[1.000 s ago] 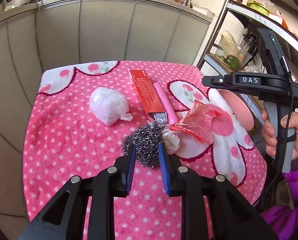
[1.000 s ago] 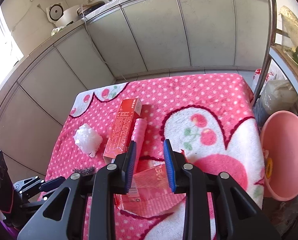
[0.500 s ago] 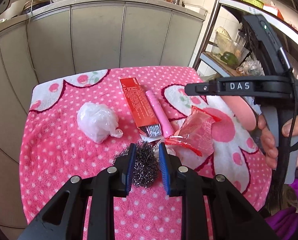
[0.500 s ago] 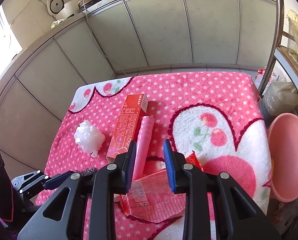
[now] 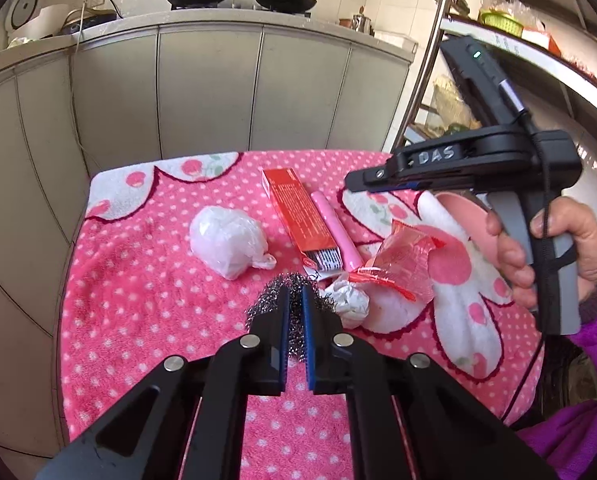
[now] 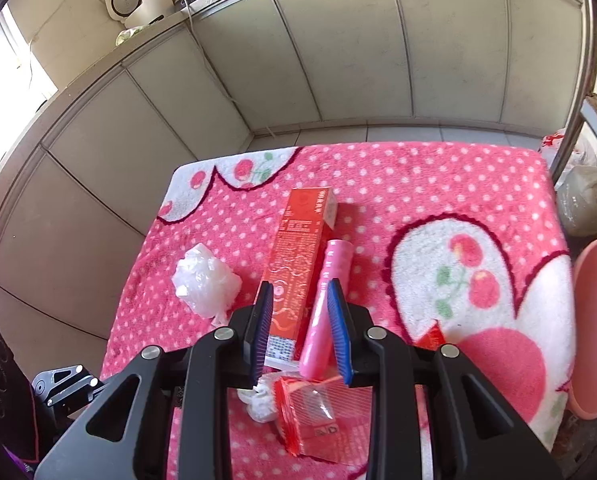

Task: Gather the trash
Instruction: 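Grasp the steel wool scrubber with the left tool while the right tool grasps the red toothpaste box, then carry the steel wool and toothpaste box over the pink bucket with both tools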

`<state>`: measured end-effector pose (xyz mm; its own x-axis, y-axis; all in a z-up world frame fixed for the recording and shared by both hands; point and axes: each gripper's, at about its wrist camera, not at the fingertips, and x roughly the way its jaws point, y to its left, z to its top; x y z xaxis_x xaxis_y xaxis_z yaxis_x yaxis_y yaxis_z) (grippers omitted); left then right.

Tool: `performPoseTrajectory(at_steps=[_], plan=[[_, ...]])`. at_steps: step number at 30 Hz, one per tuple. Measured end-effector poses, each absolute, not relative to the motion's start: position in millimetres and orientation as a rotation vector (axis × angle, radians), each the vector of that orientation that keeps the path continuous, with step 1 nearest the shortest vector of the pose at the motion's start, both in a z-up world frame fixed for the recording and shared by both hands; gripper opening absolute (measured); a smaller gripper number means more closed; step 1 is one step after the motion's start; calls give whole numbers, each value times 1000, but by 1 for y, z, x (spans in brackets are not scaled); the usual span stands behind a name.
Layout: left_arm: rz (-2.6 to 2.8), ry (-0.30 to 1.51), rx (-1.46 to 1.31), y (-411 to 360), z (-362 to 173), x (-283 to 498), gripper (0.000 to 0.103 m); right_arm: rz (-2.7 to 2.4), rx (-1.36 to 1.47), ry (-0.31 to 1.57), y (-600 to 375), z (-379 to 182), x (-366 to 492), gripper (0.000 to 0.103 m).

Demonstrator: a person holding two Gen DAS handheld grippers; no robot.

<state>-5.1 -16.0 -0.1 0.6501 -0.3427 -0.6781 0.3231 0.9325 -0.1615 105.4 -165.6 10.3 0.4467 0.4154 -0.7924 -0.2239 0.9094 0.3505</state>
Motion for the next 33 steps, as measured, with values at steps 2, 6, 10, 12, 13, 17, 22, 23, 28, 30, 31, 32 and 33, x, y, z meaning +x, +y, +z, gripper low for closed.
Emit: performPoseTrajectory(at_steps=[2,6,10,12,13,17,22,23,28,30,31,32,33], plan=[[-374,762,-36,-11,4,-6,5,415,219,1064,-158,5,109,29],[-375,759,-78,2,7,-8,5,421,226,1120,-141,-11,114,29],[-366,759,-93,10,7,-14,5,359,179,1133,-131,-21,122,45],[-366,759,-106,14,7,-16,5,352,169,1147,-126,-25,126,46],[-364,757,-110,17,8,-18,5,346,157,1154,-123,-27,128,48],[-358,749,-124,23,9,-23,5,291,110,1171,-113,-40,134,49],[-351,749,-132,28,10,-26,5,263,103,1157,-109,-46,140,49],[-350,748,-133,29,10,-26,5,265,114,1156,-111,-46,141,49],[-341,740,-141,32,13,-28,5,294,203,1134,-128,-37,137,45],[-339,737,-144,31,15,-28,5,311,250,1106,-137,-28,134,45],[-338,734,-145,31,16,-28,5,322,270,1088,-142,-23,131,45],[-338,731,-143,30,18,-29,5,330,283,1076,-145,-18,129,45],[-336,725,-139,29,20,-29,5,340,301,1063,-149,-14,127,45]])
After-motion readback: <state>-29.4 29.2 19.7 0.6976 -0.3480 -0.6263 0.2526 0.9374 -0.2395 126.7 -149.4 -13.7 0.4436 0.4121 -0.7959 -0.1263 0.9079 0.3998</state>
